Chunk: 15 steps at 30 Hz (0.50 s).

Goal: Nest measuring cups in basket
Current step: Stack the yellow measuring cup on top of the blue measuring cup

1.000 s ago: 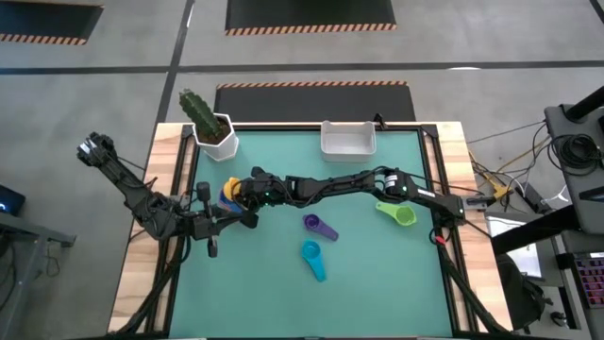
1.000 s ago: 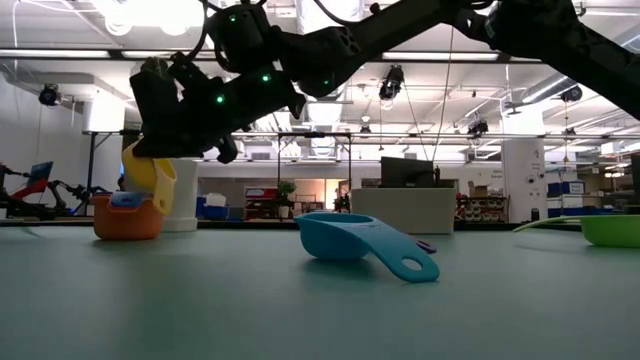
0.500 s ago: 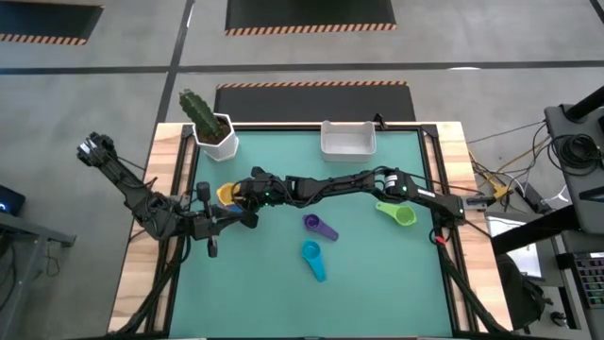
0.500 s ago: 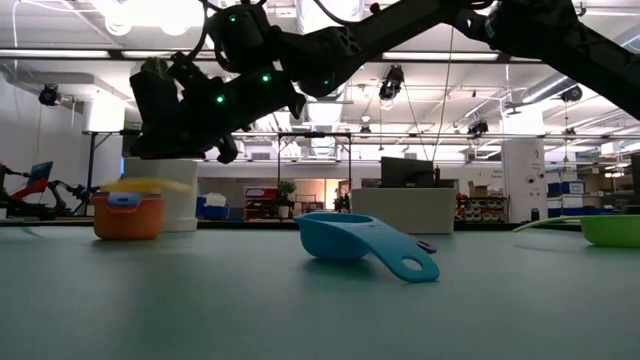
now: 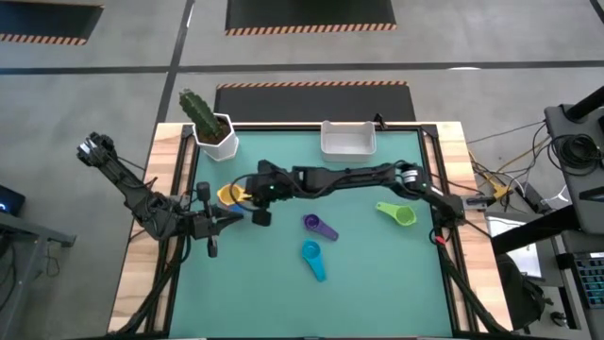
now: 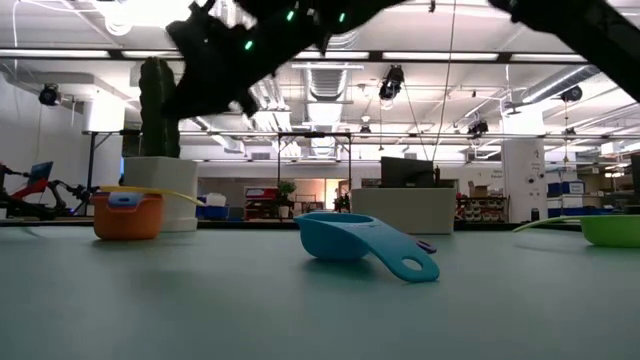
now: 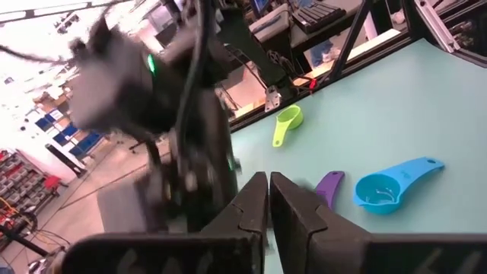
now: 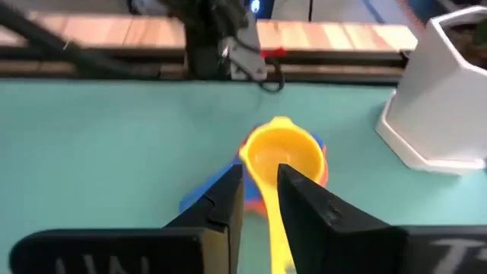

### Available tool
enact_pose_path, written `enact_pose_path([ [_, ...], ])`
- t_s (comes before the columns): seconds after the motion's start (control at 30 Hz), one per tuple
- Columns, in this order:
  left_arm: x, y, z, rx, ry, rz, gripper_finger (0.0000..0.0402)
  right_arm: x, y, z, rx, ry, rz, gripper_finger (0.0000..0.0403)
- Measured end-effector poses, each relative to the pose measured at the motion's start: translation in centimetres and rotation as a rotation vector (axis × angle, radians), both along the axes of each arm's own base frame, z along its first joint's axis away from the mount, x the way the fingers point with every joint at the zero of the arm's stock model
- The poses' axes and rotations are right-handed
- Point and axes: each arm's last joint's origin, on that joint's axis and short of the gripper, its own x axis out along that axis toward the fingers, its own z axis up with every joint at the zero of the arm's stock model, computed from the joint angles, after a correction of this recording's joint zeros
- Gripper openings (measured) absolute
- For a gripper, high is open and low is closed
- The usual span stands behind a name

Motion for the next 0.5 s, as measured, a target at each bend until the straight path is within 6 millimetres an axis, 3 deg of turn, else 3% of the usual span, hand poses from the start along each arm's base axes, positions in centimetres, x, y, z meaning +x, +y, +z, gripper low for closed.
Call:
enact_pose_path([
  [0.23, -0.1, 0.3, -0.2, -0.183, -0.045, 0.129, 0.0000, -2.8, -0.6, 3.8, -0.074, 0.068, 0.032, 0.0017],
  [0.5, -0.2, 0.1, -2.8, -0.497, 0.111, 0.118, 0.0000, -3.0, -3.1, 1.2, -0.106, 0.098, 0.007, 0.0009],
])
